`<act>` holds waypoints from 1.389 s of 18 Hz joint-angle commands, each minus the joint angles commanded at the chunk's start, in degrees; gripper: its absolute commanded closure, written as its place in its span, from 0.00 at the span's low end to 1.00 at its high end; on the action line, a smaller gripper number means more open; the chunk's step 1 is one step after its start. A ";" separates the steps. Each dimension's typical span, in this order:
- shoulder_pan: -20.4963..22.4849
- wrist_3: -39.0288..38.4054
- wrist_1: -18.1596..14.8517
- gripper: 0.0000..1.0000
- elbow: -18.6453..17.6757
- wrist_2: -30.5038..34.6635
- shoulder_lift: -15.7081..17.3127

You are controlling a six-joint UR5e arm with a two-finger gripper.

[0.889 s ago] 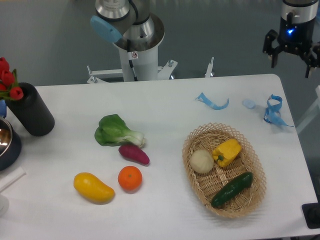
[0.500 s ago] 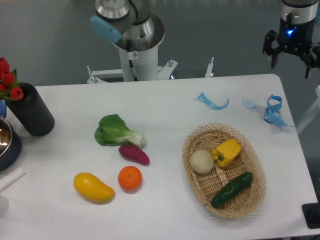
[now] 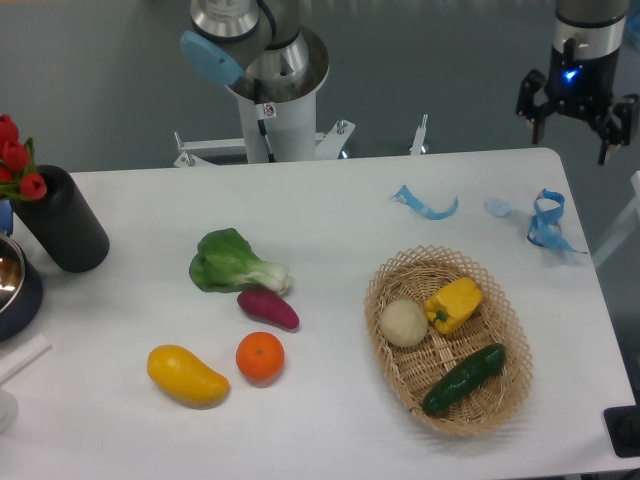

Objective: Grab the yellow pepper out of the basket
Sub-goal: 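Move the open gripper over the basket toward the yellow pepper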

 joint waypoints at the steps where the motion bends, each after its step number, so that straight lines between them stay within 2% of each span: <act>1: -0.61 -0.71 -0.09 0.00 0.09 0.00 -0.26; 4: -1.84 -1.16 0.00 0.00 0.00 0.00 -1.14; 8: -4.21 -5.37 0.96 0.00 0.00 0.00 -2.98; 12: -6.24 -9.94 5.88 0.00 -0.52 0.09 -5.53; 15: -6.94 -10.47 9.40 0.00 -2.45 0.17 -6.33; 19: -8.60 -11.44 9.58 0.00 -3.25 0.17 -7.38; 22: -10.28 -14.77 9.67 0.00 -3.25 0.17 -9.66; 25: -11.59 -14.60 9.76 0.00 -3.25 0.09 -12.21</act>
